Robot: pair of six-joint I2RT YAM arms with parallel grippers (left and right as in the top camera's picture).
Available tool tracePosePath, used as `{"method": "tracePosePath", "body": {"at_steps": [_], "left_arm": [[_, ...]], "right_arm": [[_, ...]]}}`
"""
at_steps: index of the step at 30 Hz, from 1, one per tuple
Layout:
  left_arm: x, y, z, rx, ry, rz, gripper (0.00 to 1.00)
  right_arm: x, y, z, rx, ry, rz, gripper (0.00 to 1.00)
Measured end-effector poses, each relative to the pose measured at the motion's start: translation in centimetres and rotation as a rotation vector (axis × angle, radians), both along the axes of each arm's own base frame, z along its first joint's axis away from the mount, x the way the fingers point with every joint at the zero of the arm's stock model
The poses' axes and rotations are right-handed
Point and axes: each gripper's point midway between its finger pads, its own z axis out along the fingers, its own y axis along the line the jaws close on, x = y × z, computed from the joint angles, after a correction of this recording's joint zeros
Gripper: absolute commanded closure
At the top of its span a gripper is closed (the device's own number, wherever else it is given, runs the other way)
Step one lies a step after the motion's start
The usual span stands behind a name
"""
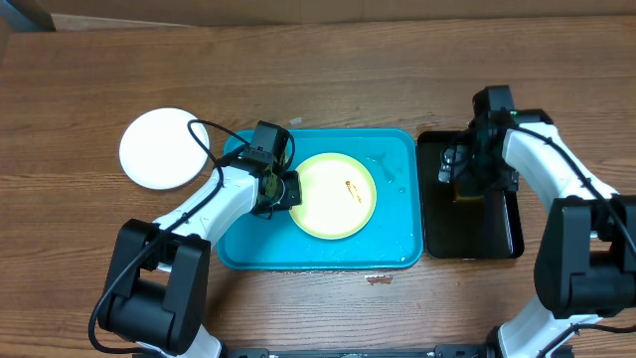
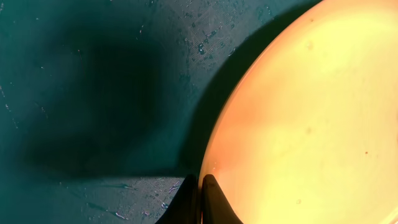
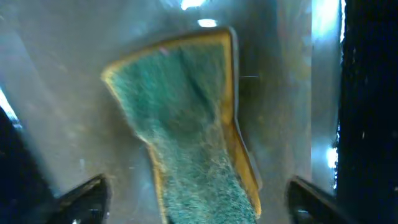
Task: Clean dirty plates on tray and stack at the side
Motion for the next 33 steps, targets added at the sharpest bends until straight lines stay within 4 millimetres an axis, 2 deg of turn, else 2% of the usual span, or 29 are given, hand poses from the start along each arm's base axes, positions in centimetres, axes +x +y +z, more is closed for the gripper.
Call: {"method": "tracePosePath", "body": {"at_steps": [5, 10, 12, 13, 14, 15, 17, 20, 21, 22, 24, 25, 26, 28, 31, 33], "left_arm": [[0.0, 0.0, 0.0, 0.0, 0.001, 0.0, 0.95], [0.0, 0.0, 0.0, 0.0, 0.001, 0.0, 0.94], [0.0, 0.0, 0.0, 0.0, 0.001, 0.0, 0.94], [0.0, 0.0, 0.0, 0.0, 0.001, 0.0, 0.94], [0.0, 0.0, 0.0, 0.0, 0.001, 0.0, 0.94], [0.0, 0.0, 0.0, 0.0, 0.001, 0.0, 0.94], [0.0, 0.0, 0.0, 0.001, 0.002, 0.0, 0.92], [0.0, 0.0, 0.0, 0.001, 0.002, 0.0, 0.91], [0.0, 0.0, 0.0, 0.001, 0.002, 0.0, 0.91], [0.0, 0.0, 0.0, 0.001, 0.002, 0.0, 0.91], [0.0, 0.0, 0.0, 0.001, 0.002, 0.0, 0.91], [0.0, 0.0, 0.0, 0.0, 0.001, 0.0, 0.9], [0.0, 0.0, 0.0, 0.001, 0.002, 0.0, 0.9], [0.0, 0.0, 0.0, 0.001, 0.002, 0.0, 0.9], [0.0, 0.0, 0.0, 0.001, 0.002, 0.0, 0.9], [0.0, 0.0, 0.0, 0.001, 0.002, 0.0, 0.9]], "right_arm": [[-0.4, -0.2, -0.8, -0.01, 0.001, -0.005, 0.28], [-0.8, -0.3, -1.2, -0.014, 0.008, -0.006, 0.28], [-0.8, -0.3, -1.3, -0.014, 0.008, -0.006, 0.35], [-0.8, -0.3, -1.4, -0.015, 0.007, -0.005, 0.42], [-0.7, -0.3, -1.4, -0.014, 0.003, 0.0, 0.56], [-0.6, -0.3, -1.5, -0.015, -0.001, -0.001, 0.63], [-0.6, -0.3, -1.7, -0.016, -0.007, -0.005, 0.94], [-1.3, -0.4, -2.0, -0.02, 0.015, -0.008, 0.96], [-1.5, -0.4, -2.0, -0.022, 0.023, -0.005, 0.95], [-1.8, -0.4, -2.0, -0.022, 0.035, -0.002, 0.82], [-2.1, -0.4, -1.9, -0.023, 0.052, 0.002, 0.41], [-2.1, -0.4, -1.8, -0.023, 0.054, 0.005, 0.29], [-1.9, -0.4, -1.6, -0.023, 0.05, 0.005, 0.23], [-1.0, -0.4, -1.0, -0.022, 0.022, 0.007, 0.19], [1.2, -0.3, -0.1, -0.021, -0.052, 0.011, 0.19], [1.6, -0.3, 0.0, -0.02, -0.066, 0.011, 0.19]]}}
